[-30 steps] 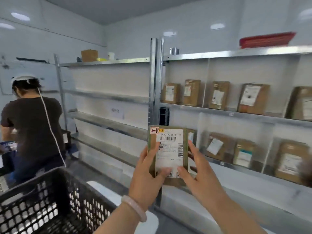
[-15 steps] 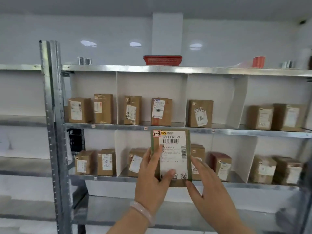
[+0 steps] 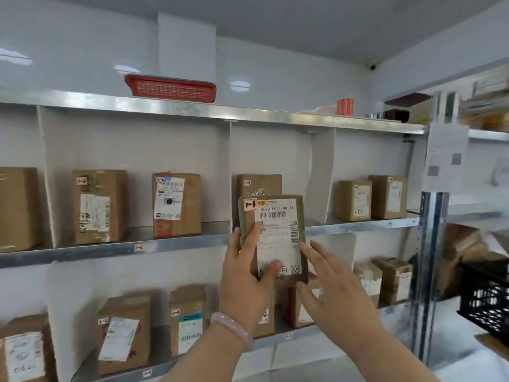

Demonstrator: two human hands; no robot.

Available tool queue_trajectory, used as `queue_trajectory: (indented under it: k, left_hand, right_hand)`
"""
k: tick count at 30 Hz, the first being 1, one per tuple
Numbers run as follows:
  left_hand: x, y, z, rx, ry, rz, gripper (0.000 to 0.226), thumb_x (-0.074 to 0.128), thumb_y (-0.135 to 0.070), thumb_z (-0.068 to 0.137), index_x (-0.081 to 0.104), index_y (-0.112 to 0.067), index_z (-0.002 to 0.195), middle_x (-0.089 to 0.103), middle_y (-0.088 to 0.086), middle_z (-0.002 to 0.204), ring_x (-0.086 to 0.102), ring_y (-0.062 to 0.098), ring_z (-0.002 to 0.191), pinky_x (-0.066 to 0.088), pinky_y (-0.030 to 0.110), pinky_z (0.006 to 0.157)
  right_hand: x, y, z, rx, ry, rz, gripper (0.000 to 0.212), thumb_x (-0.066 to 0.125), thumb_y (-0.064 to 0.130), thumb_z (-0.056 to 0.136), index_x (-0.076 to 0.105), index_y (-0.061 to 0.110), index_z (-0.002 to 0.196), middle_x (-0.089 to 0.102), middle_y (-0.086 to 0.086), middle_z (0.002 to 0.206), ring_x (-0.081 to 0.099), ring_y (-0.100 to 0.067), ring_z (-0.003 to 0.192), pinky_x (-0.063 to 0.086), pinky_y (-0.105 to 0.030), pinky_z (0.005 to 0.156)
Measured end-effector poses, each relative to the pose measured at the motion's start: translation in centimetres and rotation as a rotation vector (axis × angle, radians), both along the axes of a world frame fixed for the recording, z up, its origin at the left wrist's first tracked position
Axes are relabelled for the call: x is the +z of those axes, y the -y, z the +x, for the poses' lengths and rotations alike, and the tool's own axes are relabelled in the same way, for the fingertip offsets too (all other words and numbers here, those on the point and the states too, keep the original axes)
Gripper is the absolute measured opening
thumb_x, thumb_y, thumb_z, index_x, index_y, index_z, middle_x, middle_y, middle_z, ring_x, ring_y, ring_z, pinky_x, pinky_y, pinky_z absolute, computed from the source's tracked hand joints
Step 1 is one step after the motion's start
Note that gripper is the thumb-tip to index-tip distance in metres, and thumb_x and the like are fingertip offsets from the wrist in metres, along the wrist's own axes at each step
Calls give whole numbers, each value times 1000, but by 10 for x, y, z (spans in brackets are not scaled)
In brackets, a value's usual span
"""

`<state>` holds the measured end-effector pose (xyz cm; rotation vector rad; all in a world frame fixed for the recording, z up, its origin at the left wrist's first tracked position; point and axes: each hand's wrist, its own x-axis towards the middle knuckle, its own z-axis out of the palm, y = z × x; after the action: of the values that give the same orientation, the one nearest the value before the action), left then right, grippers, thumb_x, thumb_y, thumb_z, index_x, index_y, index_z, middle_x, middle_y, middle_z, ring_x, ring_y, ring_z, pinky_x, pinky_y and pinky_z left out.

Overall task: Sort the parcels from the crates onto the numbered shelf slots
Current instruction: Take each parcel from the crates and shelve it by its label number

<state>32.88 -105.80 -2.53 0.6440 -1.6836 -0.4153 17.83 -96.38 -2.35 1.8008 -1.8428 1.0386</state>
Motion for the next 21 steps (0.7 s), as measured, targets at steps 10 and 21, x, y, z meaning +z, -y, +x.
queue_trajectory:
  k: [10,21]
  left_hand:
    - [3,90,-103,-98,36,-84,79,72,-35,86,22,-65,140,20,-21,154,30,14,142,47,46,105]
    - [23,189,-218,90,13,-131,79,73,-38,85,22,-68,137,21,-8,158,14,0,145,27,30,115]
  right_hand:
    - [-1,60,-85,-106,-24,-47,65,55,48,86,33,37,146,35,10,150,29,-7,134,21,-28,107]
    - [16,164,-214,14,-11,69,61,43,58,88,9,63,138,6,22,157,8,-6,144,9,-31,115]
